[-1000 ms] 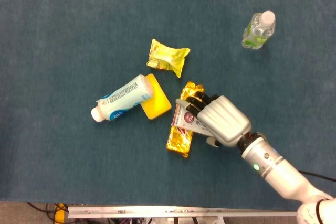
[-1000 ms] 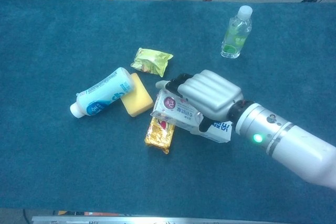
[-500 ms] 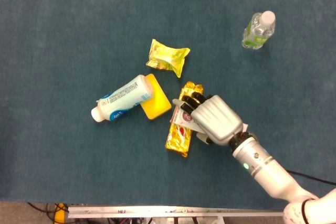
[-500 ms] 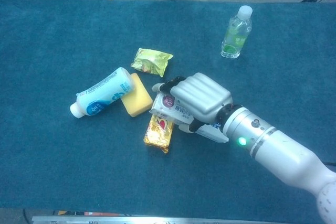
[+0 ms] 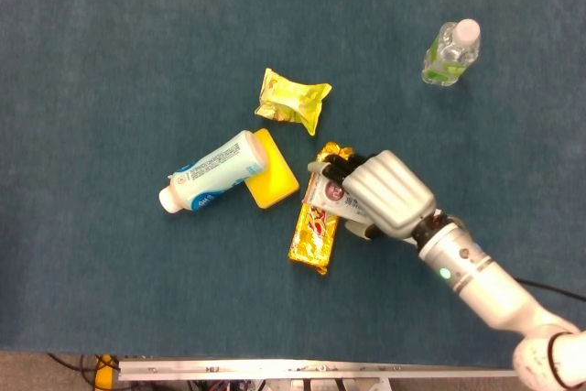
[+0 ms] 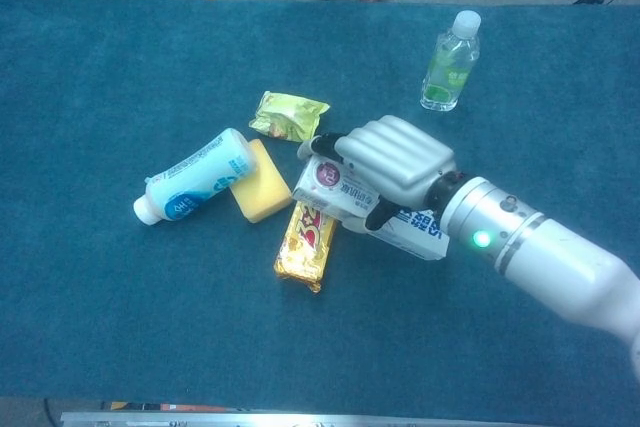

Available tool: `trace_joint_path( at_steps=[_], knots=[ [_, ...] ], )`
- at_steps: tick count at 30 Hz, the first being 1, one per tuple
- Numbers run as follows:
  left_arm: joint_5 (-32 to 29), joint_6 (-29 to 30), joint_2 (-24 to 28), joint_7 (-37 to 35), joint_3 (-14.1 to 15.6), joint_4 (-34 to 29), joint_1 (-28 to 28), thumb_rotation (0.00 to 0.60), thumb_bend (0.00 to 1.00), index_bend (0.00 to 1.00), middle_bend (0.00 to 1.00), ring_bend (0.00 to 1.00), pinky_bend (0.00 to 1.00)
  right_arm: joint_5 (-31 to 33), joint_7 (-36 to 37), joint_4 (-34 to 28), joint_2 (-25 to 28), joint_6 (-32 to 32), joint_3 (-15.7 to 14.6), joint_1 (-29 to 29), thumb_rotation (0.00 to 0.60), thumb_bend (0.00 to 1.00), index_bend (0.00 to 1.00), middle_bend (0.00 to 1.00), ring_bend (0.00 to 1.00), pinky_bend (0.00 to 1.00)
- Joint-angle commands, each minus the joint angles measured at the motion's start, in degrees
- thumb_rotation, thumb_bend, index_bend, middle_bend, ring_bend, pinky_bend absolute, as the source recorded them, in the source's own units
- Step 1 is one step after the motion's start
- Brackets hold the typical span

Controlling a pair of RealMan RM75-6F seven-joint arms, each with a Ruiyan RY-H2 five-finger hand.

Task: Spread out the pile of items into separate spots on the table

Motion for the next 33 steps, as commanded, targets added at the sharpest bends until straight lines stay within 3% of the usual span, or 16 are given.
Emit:
trace_joint_path(
  at_steps=[1, 12, 33],
  knots=[
    [-0.07, -0.36, 0.08, 0.38, 0.06, -0.30, -0.16, 0.600, 0.37, 0.33, 0.21, 0.13, 0.23, -2.36, 5.41, -2.91, 4.27, -2.82, 0.51, 0.56, 0.600, 0.37, 0.44, 0.39, 0.41, 0.77],
    [-0.85, -1.43, 0.37, 1.62, 0.06, -1.41, -0.51, 0.600, 0.37, 0.33, 0.21, 0.13, 0.23, -8.25, 13.41, -5.63, 10.70, -9.57, -2.84, 1.88, 0.600, 0.37, 0.45, 0.39, 0.42, 0.77],
    [-0.37, -2.00, 0.02, 1.66, 0.20, -1.45, -1.00, 0.600, 0.37, 0.33, 0.21, 0.13, 0.23, -7.66, 11.51, -4.85, 18.47, -12.44, -8.19, 1.32, 0.600, 0.37, 0.45, 0.39, 0.42, 0.77]
  ],
)
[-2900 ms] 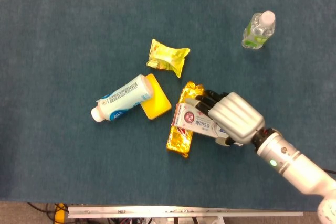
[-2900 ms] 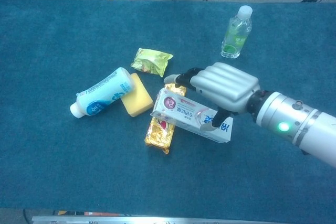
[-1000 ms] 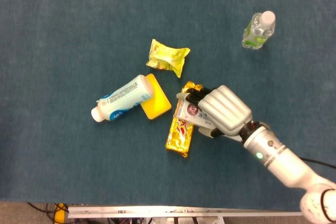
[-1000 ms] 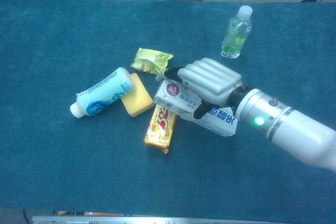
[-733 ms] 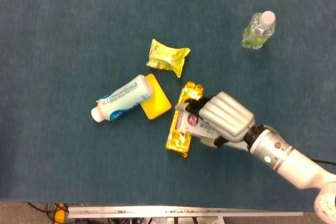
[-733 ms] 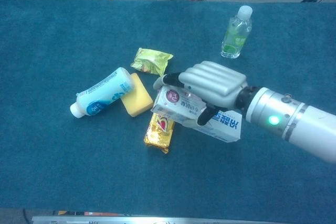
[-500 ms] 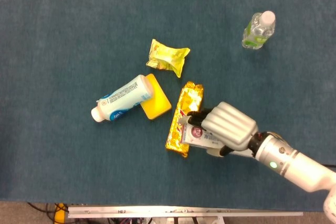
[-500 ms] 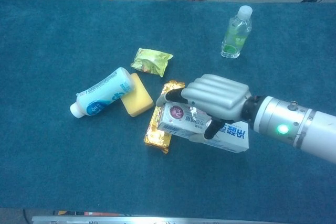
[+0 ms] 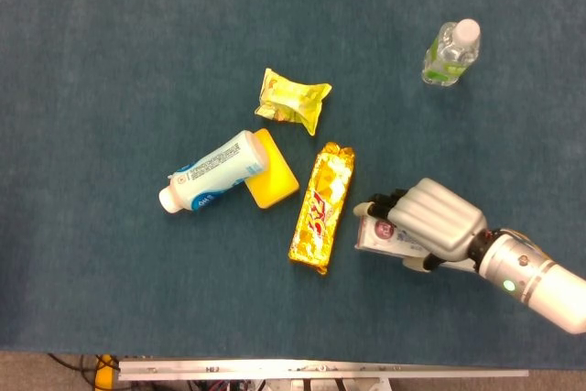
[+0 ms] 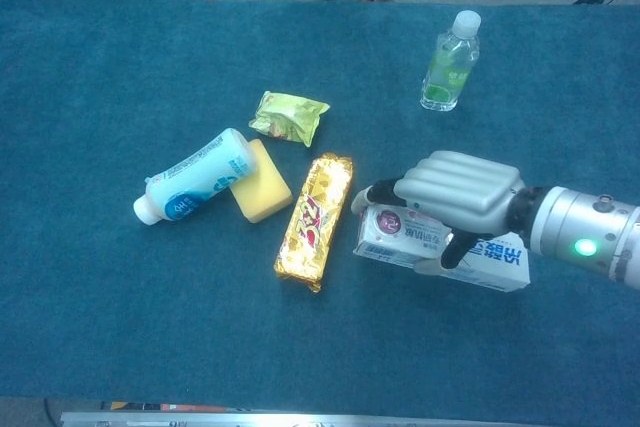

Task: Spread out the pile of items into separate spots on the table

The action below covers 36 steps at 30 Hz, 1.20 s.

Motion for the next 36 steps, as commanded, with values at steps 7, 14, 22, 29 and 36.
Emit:
trace_joint_path(
  at_steps=[7, 14, 22, 29, 36],
  knots=[
    [-0.09, -0.55, -0.24, 0.53, -0.13, -0.20, -0.46, 0.600, 0.37, 0.33, 0.21, 0.13, 0.23, 1.55, -3.20, 0.98, 1.00, -0.27, -1.45, -0.34, 0.600, 0.35, 0.41, 0.38, 0.37, 0.70],
    [-0.26, -0.43, -0.02, 1.14, -0.38, -0.54, -0.63, 0.600, 0.37, 0.33, 0.21, 0.13, 0.23, 2.25, -4.16, 0.67, 0.80, -0.40, -1.31, -0.16, 0.600, 0.33, 0.12, 0.24, 0.21, 0.50],
    [-0.16, -0.28, 0.40, 1.35, -0.95, -0.68, -1.19, 0.600, 0.37, 0.31, 0.21, 0.13, 0.22, 4.01, -5.62, -0.36, 1.57, -0.48, -0.97, 0.45, 0.600, 0.33, 0.00, 0.17, 0.15, 0.43],
    [-0.76, -2.24, 1.83, 2.23, -1.34, -1.83, -2.56, 0.600, 0.37, 0.24, 0.17, 0.11, 0.21, 5.89, -7.12, -1.21, 2.83, -1.30, -1.38, 1.29, 0.600, 0.18, 0.00, 0.11, 0.12, 0.40],
    [-1.54, -4.46, 2.65, 3.34, -1.43, -3.12, -3.78, 0.600, 0.37, 0.17, 0.13, 0.06, 0.19, 8.12, -9.21, -1.41, 3.12, -2.00, -2.39, 2.11, 0.600, 0.08, 0.00, 0.09, 0.10, 0.38]
  ],
)
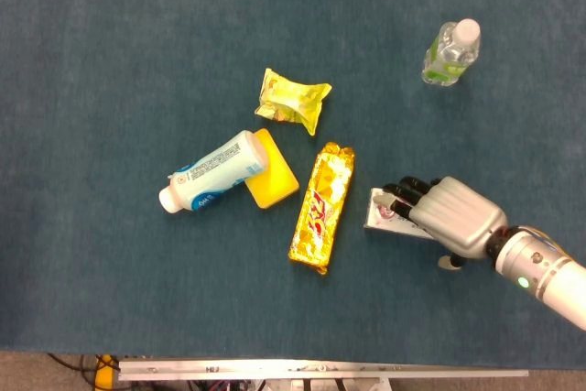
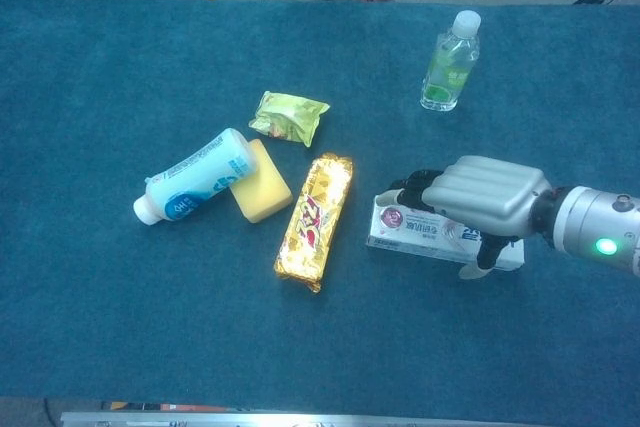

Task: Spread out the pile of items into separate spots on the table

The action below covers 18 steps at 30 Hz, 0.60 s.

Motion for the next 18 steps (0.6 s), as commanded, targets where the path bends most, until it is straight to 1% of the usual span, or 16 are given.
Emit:
trace_joint_path(
  at_steps=[1, 4, 8, 13, 18],
  knots=[
    [-0.49, -0.56, 0.18, 0.27, -0.16, -0.30, -0.43, 0.600, 0.37, 0.16, 0.12, 0.06, 0.18, 0.69, -0.54, -0.21, 0.14, 0.10, -0.20, 0.28, 0.600, 0.08, 0.00, 0.08, 0.09, 0.38],
    [-0.78, -0.74, 0.10, 0.02, -0.51, -0.16, -0.81, 0.600, 0.37, 0.16, 0.11, 0.05, 0.18, -0.03, 1.18, -0.78, 0.49, 1.76, 0.90, -0.22, 0.600, 0.07, 0.00, 0.07, 0.09, 0.37],
    [-0.97, -2.02, 0.47, -0.23, -0.84, -0.18, -1.86, 0.600, 0.37, 0.16, 0.11, 0.05, 0.18, -2.89, 5.02, -1.26, 1.45, 5.07, 3.00, -1.47, 0.600, 0.07, 0.00, 0.06, 0.08, 0.37],
    [-0.77, -5.02, 0.80, -0.57, -1.50, -0.96, -4.37, 0.600, 0.37, 0.16, 0.11, 0.05, 0.18, -6.12, 10.89, -1.50, 3.37, 9.58, 6.17, -3.21, 0.600, 0.07, 0.00, 0.06, 0.08, 0.37],
    [-0.64, -9.06, -0.34, 0.40, -2.43, -1.86, -7.82, 0.600, 0.36, 0.16, 0.11, 0.06, 0.18, -7.28, 16.52, -2.00, 5.49, 12.46, 9.23, -4.35, 0.600, 0.07, 0.00, 0.06, 0.08, 0.37]
  ],
)
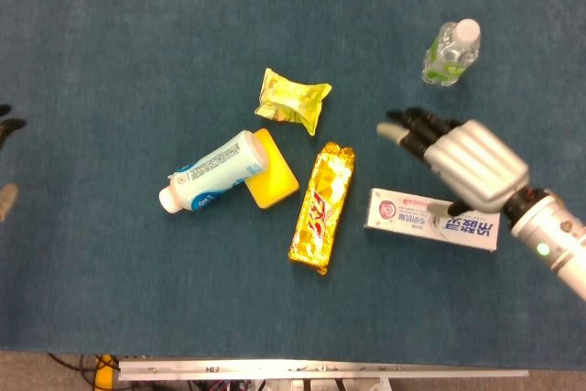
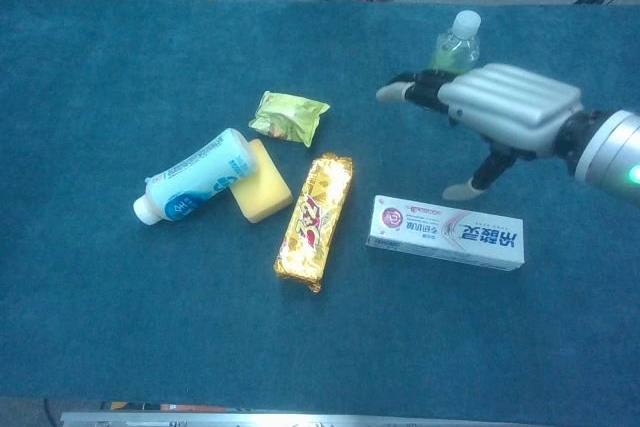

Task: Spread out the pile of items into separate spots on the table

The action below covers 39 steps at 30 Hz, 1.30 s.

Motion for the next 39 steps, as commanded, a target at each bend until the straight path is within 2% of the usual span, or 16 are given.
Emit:
trace_joint_path(
  at_steps=[1, 5, 10, 23, 31, 39],
  knots=[
    [-0.09, -2.91, -1.05, 0.80, -0.73, -0.75, -2.40, 0.600, 0.35, 0.16, 0.11, 0.06, 0.18, -1.07, 4.18, -0.40, 1.64, 1.93, 2.48, -1.14, 0.600, 0.07, 0.00, 0.07, 0.08, 0.37],
    [-1.45, -6.63, -2.74, 1.22, -1.47, -1.62, -5.11, 0.600, 0.35, 0.16, 0.11, 0.06, 0.18, -1.73, 8.13, 0.19, 2.32, 2.86, 3.86, -1.94, 0.600, 0.07, 0.00, 0.07, 0.08, 0.37],
    [-3.97, -10.31, -4.50, 1.61, -1.92, -2.40, -7.40, 0.600, 0.35, 0.16, 0.11, 0.06, 0.18, -2.69, 9.62, 0.98, 2.78, 1.94, 3.88, -2.13, 0.600, 0.07, 0.00, 0.07, 0.08, 0.37],
    [-11.25, -14.89, -9.35, 3.09, -2.34, -3.34, -10.17, 0.600, 0.34, 0.15, 0.11, 0.06, 0.18, -4.25, 12.42, 2.51, 2.90, 1.98, 5.30, -2.72, 0.600, 0.07, 0.00, 0.08, 0.08, 0.37],
    [-15.72, -18.06, -14.95, 7.74, -1.95, -3.69, -12.76, 0.600, 0.31, 0.09, 0.07, 0.06, 0.18, -4.17, 14.46, 3.57, 3.96, 1.89, 5.54, -3.63, 0.600, 0.07, 0.00, 0.08, 0.08, 0.37],
    [-20.86, -17.42, -21.74, 12.78, -2.31, -2.29, -14.36, 0.600, 0.31, 0.07, 0.07, 0.06, 0.18, -5.15, 16.94, 4.84, 4.88, 1.69, 5.16, -4.70, 0.600, 0.07, 0.00, 0.08, 0.08, 0.37]
  ],
)
